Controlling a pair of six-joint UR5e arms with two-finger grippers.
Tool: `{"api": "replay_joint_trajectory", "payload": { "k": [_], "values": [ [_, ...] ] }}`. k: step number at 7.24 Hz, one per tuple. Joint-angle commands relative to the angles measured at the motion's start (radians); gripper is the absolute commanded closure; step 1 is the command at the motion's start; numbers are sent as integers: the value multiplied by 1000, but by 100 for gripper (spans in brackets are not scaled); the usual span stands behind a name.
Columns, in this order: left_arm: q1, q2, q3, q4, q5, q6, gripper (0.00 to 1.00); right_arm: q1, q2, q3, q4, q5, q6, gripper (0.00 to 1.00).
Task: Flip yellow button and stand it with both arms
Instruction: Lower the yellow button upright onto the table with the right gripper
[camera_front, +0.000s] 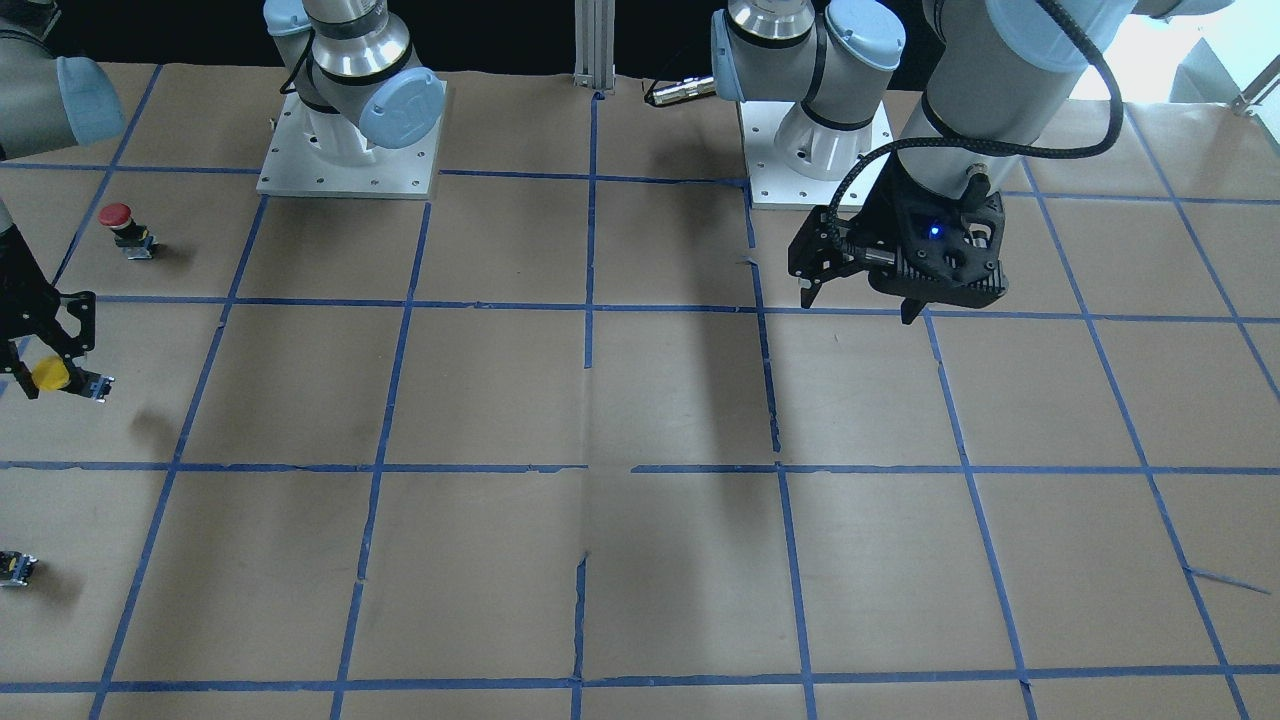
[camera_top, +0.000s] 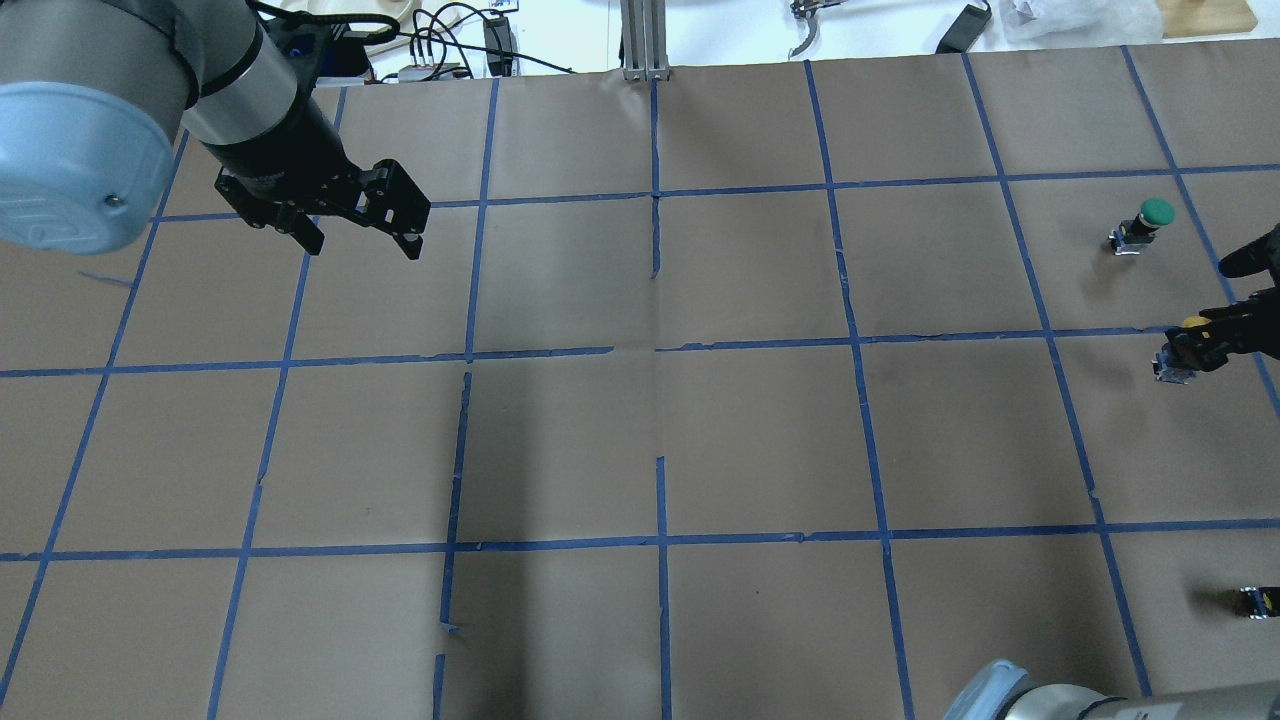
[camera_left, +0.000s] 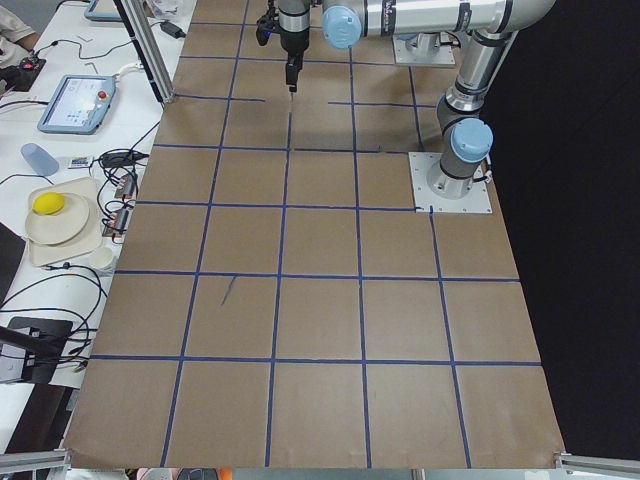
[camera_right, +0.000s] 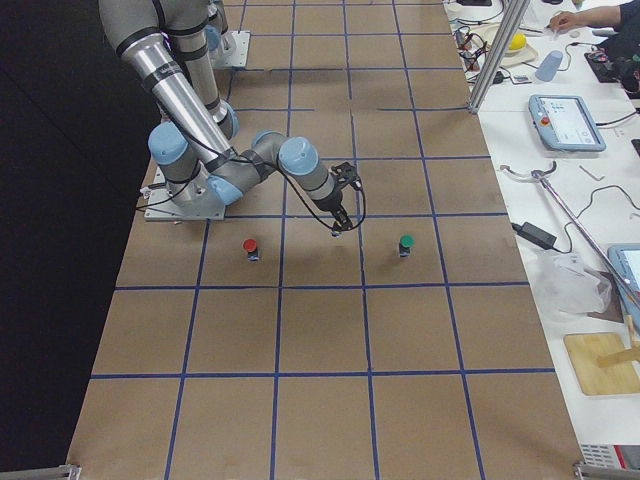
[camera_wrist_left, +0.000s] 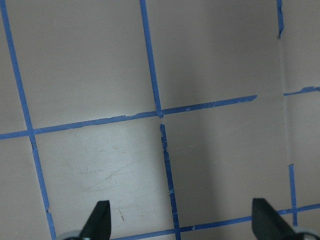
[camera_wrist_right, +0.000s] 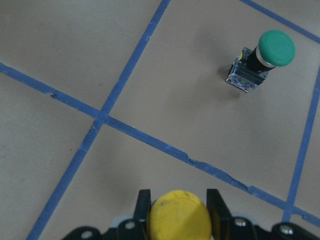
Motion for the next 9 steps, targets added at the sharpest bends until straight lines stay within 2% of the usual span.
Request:
{"api": "replay_joint_trajectory", "payload": {
  "k": [1, 3, 5, 6, 9],
  "values": [
    [1, -3, 10, -1, 4, -1, 0, -16, 67, 8, -136, 4, -43, 92],
    [3, -3, 10, -1, 11, -6, 0, -16, 62, 52, -142, 55, -41, 92],
    [3, 0, 7, -3, 14, -7, 0, -21, 59, 57, -142, 49, -43, 90],
    [3, 11, 4, -3, 15, -27, 0, -25, 61, 58, -142, 47, -41, 79],
    [4, 6, 8, -6, 15, -66, 0, -31, 59, 59, -136, 47, -34, 5]
  ]
}}
